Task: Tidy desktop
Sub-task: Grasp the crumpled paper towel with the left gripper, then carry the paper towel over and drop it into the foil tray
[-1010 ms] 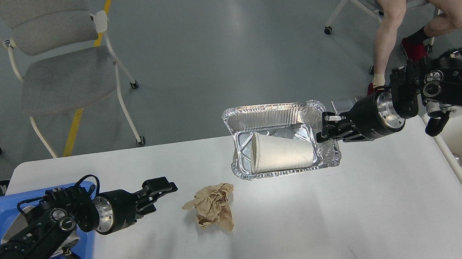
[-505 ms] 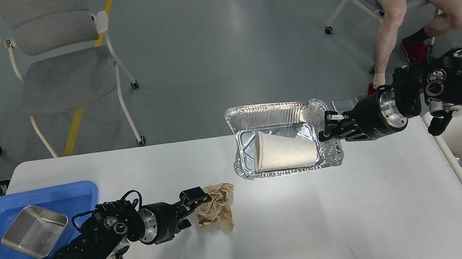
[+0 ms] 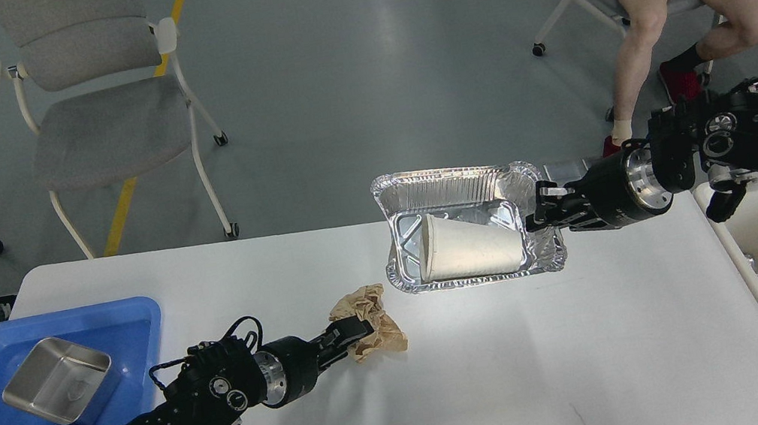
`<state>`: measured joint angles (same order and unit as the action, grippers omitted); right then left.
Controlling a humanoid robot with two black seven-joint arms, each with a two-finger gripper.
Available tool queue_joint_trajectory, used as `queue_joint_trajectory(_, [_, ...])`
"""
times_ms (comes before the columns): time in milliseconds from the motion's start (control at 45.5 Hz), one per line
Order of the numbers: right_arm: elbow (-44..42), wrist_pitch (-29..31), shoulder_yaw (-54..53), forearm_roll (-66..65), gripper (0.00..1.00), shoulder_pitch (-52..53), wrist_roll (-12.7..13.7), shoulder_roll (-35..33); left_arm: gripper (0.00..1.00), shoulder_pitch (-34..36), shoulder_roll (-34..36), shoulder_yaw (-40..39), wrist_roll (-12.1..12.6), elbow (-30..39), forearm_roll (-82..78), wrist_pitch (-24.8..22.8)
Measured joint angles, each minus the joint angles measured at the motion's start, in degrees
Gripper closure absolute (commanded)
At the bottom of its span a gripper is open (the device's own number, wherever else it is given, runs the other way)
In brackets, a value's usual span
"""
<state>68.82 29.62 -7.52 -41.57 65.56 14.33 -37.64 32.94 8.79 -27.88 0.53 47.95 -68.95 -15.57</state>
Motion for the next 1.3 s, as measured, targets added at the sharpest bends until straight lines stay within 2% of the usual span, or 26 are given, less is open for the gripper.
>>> queue_joint_trajectory(176, [0.40, 0.00, 0.00, 0.00, 1.00, -0.32, 0.00, -0.67, 0.98, 0.30, 0.02, 0.74, 0.42, 0.04, 0.25, 0.16])
queue_joint_trajectory(527, [0.79, -0.17, -0.02, 0.00, 1.00, -0.60, 0.00, -1.10, 1.00, -0.08, 0.07, 0.90, 0.24, -0.07, 0.42, 0.18])
queue_joint_trajectory(637, [0.79, -0.17, -0.05, 0.00, 1.00, -0.60, 0.00, -1.11, 1.00, 0.38, 0.85, 0.98, 0.34, 1.79, 0.12, 0.02])
queue_joint_trajectory(703, [0.81, -0.18, -0.05, 0.00, 1.00, -0.61, 0.00, -1.06, 1.00, 1.40, 4.34, 0.96, 0.99, 6.52, 0.10, -0.10])
queue_joint_trajectory(878, [0.80, -0.18, -0.06, 0.00, 1.00, -0.61, 0.00, -1.23, 1.00, 6.27, 22.80, 0.59, 3.69, 26.41, 2.12, -0.87])
queue_joint_trajectory(1076, [0.62, -0.24, -0.06, -0.10, 1.00, -0.69, 0.00, -0.68, 1.00, 9.39, 44.04, 0.15, 4.22, 44.73, 8.89, -4.23])
queue_joint_trajectory(1208, [0.61, -0.30, -0.01, -0.10, 1.00, -0.69, 0.00, -0.54, 1.00, 11.43, 54.40, -1.59, 3.66, 50.94, 12.73, -6.96])
queue_joint_trajectory(1295, [0.60, -0.30, 0.04, -0.10, 1.00, -0.68, 0.00, -0.80, 1.00, 13.14, 60.72, -5.47, 3.40, 52.48, 17.65, -11.35])
